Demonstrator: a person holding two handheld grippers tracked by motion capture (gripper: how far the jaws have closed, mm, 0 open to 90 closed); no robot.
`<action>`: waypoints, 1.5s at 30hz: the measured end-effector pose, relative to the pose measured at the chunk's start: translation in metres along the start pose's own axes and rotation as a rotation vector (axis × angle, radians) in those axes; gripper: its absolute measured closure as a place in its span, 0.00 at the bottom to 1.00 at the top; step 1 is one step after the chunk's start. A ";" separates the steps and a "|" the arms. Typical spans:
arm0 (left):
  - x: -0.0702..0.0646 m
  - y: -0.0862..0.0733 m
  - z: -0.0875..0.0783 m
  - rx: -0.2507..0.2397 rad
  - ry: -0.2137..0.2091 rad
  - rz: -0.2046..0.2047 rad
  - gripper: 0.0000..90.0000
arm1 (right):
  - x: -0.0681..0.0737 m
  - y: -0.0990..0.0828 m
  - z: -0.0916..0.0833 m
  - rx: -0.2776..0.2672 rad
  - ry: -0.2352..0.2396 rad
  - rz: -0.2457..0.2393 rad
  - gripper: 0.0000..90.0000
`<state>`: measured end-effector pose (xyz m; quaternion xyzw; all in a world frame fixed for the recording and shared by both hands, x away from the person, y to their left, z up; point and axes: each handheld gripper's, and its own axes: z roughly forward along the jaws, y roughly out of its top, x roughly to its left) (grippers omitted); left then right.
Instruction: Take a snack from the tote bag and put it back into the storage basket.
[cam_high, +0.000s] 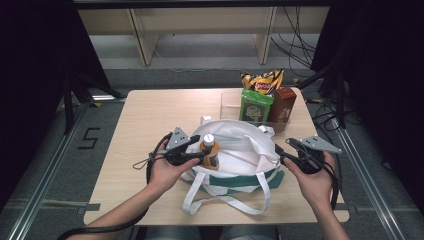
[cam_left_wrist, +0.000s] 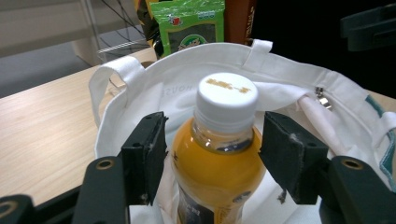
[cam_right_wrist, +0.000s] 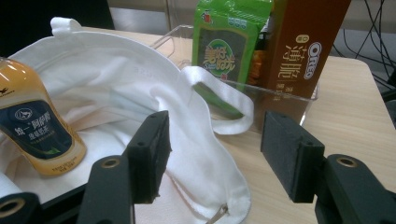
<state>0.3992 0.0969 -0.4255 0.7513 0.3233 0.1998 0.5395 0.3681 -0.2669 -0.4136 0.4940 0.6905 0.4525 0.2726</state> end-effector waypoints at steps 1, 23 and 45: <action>-0.001 0.000 0.000 -0.004 0.006 -0.002 0.45 | 0.000 0.000 0.000 -0.001 -0.007 -0.008 0.48; -0.011 0.002 0.017 -0.047 0.069 0.000 0.54 | -0.003 0.000 0.002 0.002 0.006 -0.011 0.48; 0.014 0.017 0.019 -0.061 -0.132 0.047 0.65 | -0.007 -0.001 0.002 -0.014 0.003 -0.019 0.48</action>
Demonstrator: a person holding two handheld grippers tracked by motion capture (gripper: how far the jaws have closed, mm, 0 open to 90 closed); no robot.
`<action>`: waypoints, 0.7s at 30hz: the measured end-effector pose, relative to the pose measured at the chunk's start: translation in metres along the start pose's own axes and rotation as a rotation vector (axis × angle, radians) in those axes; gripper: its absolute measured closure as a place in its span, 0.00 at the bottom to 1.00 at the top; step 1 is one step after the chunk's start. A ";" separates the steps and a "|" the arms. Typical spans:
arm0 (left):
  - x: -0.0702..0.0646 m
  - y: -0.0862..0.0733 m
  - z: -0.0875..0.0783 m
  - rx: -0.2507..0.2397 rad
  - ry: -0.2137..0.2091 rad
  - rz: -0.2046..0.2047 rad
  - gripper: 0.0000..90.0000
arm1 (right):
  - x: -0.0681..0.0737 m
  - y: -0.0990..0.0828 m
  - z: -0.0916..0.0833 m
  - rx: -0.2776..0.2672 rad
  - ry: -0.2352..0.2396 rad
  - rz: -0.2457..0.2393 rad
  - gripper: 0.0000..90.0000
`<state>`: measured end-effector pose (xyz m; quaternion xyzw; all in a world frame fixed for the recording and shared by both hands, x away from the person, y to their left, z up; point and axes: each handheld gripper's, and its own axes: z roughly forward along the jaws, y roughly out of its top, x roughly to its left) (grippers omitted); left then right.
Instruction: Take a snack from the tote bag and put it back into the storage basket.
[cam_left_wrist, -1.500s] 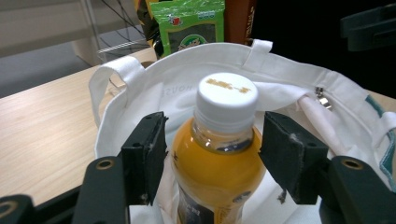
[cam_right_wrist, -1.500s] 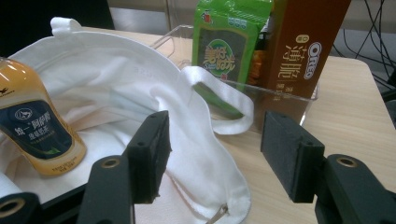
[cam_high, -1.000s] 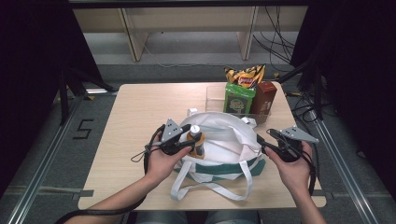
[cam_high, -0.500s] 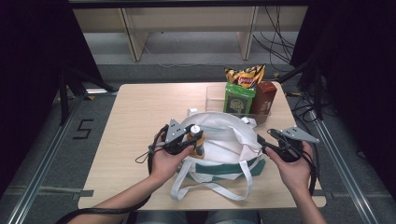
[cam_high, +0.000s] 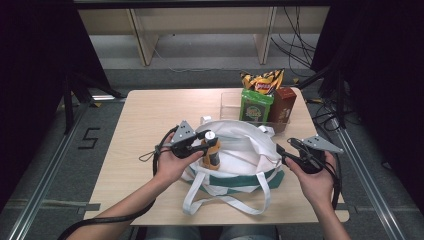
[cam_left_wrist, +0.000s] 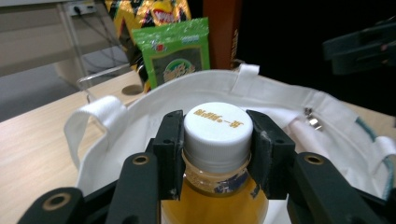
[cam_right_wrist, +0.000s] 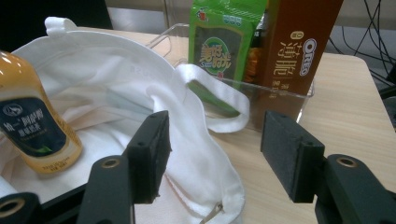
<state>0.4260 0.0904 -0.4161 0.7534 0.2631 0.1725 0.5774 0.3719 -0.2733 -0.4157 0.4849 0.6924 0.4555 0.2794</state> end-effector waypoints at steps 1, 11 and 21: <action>0.003 0.002 -0.001 0.003 -0.016 0.014 0.65 | -0.001 0.000 0.000 -0.001 -0.017 -0.012 0.48; 0.038 0.013 -0.005 0.038 -0.204 0.031 0.65 | 0.001 0.000 0.001 0.005 0.004 0.010 0.48; 0.035 0.009 0.005 0.078 -0.299 0.095 0.65 | 0.003 -0.001 0.000 0.012 -0.002 0.030 0.48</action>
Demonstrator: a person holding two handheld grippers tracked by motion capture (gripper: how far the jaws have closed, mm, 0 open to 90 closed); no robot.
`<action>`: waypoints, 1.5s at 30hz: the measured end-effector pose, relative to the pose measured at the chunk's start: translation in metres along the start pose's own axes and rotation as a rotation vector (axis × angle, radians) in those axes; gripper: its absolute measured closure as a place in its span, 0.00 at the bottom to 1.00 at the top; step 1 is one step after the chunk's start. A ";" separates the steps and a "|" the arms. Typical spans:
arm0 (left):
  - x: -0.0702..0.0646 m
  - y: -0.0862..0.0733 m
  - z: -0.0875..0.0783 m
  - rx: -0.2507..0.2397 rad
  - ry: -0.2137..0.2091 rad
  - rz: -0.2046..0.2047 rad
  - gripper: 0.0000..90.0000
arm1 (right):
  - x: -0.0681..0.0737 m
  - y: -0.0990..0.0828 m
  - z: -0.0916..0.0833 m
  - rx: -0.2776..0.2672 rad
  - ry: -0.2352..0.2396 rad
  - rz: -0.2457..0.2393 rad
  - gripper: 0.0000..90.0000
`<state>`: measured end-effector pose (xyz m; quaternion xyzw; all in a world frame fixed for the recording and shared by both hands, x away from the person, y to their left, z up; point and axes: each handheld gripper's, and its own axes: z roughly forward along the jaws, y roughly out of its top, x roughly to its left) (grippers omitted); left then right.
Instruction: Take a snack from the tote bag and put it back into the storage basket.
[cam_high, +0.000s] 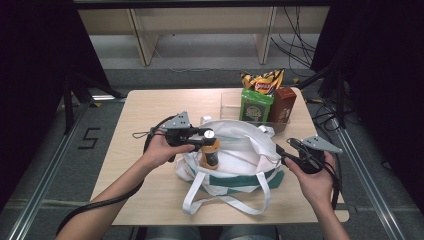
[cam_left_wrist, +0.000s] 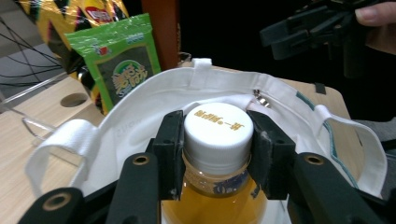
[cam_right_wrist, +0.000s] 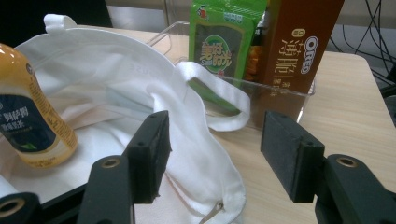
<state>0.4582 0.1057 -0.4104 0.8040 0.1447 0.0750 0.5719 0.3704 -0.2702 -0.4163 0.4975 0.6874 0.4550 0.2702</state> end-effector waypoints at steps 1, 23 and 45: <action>0.000 0.000 0.001 0.008 -0.006 0.004 0.65 | 0.000 0.000 0.000 0.001 -0.002 0.001 0.48; -0.009 -0.003 0.007 0.029 0.044 0.012 0.52 | 0.001 0.000 0.001 -0.003 -0.001 -0.007 0.48; -0.062 -0.015 0.011 -0.072 0.416 -0.151 0.44 | 0.000 0.000 0.000 0.005 0.005 -0.016 0.48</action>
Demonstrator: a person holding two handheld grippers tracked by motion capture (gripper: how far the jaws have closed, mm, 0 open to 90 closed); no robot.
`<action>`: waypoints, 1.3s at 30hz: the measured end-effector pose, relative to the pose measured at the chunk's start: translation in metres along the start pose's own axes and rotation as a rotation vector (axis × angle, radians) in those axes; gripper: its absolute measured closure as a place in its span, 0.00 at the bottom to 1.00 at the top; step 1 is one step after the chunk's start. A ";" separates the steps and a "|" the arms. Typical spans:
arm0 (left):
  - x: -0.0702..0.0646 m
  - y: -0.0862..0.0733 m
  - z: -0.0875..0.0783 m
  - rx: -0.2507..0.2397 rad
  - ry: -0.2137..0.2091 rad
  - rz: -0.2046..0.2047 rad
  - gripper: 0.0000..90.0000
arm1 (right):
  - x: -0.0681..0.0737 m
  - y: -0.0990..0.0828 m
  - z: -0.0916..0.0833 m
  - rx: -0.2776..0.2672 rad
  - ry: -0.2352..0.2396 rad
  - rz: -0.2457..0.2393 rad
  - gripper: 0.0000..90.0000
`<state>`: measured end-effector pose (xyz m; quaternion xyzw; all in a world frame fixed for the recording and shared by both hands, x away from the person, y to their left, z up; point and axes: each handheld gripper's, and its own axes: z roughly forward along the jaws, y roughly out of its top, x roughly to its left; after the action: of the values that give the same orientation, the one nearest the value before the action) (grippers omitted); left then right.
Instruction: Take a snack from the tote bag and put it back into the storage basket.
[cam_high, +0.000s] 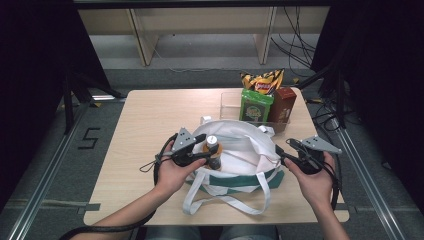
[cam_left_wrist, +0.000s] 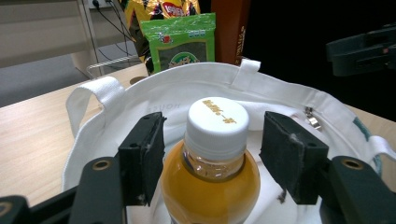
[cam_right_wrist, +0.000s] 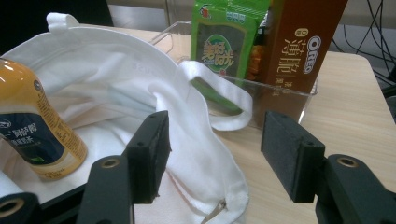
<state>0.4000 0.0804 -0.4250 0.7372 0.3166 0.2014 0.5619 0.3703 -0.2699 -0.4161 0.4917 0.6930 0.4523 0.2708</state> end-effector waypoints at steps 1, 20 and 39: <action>-0.001 -0.001 0.002 -0.002 0.008 0.007 0.45 | -0.003 -0.001 0.001 -0.007 0.004 -0.025 0.48; -0.007 -0.005 0.013 -0.013 0.063 0.019 0.59 | 0.000 -0.001 0.001 0.001 -0.013 -0.001 0.47; 0.012 0.009 0.013 0.015 -0.095 0.071 0.65 | 0.000 -0.001 -0.001 0.029 -0.003 0.025 0.47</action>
<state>0.4194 0.0777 -0.4209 0.7608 0.2647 0.1838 0.5633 0.3688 -0.2710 -0.4166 0.5049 0.6931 0.4445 0.2591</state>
